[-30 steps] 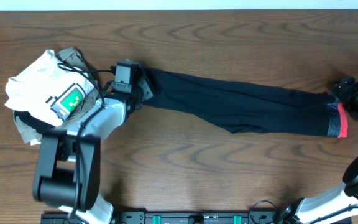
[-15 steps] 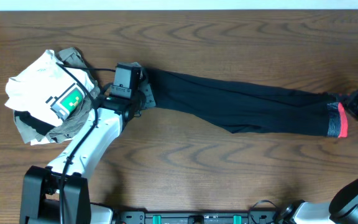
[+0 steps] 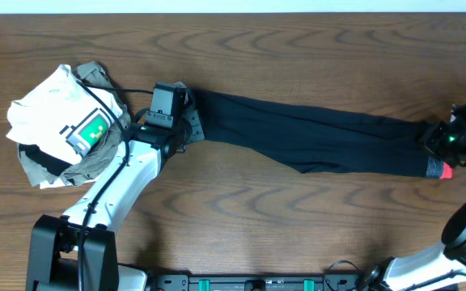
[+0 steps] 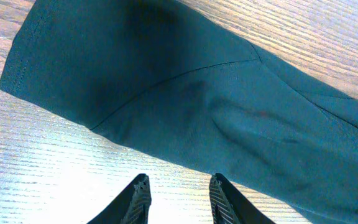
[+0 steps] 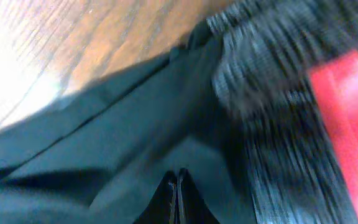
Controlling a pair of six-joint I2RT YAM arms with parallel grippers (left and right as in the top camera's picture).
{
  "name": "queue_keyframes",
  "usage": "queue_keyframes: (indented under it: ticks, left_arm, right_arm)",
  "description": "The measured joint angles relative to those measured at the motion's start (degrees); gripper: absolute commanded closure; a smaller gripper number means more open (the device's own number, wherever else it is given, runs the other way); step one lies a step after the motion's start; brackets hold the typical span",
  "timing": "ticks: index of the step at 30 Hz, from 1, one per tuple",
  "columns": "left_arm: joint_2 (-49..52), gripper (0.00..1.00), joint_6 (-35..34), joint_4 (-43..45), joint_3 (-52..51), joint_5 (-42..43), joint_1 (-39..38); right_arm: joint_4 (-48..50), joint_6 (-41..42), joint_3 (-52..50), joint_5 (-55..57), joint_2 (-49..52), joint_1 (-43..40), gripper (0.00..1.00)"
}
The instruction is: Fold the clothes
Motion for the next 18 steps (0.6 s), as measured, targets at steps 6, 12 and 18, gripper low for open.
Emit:
queue_keyframes:
  ticks: [6, 12, 18]
  left_arm:
    - [0.0, 0.66, 0.0, 0.0, 0.0, 0.0, 0.0]
    - [0.0, 0.66, 0.0, 0.0, 0.0, 0.0, 0.0]
    - [0.0, 0.53, 0.22, -0.02, 0.0, -0.02, 0.0]
  right_arm:
    - [10.27, 4.0, -0.13, 0.59, 4.02, 1.36, 0.93]
    - [21.05, 10.16, -0.28, 0.68, 4.35, 1.62, 0.87]
    - [21.0, 13.53, -0.28, 0.81, 4.35, 1.6, 0.84]
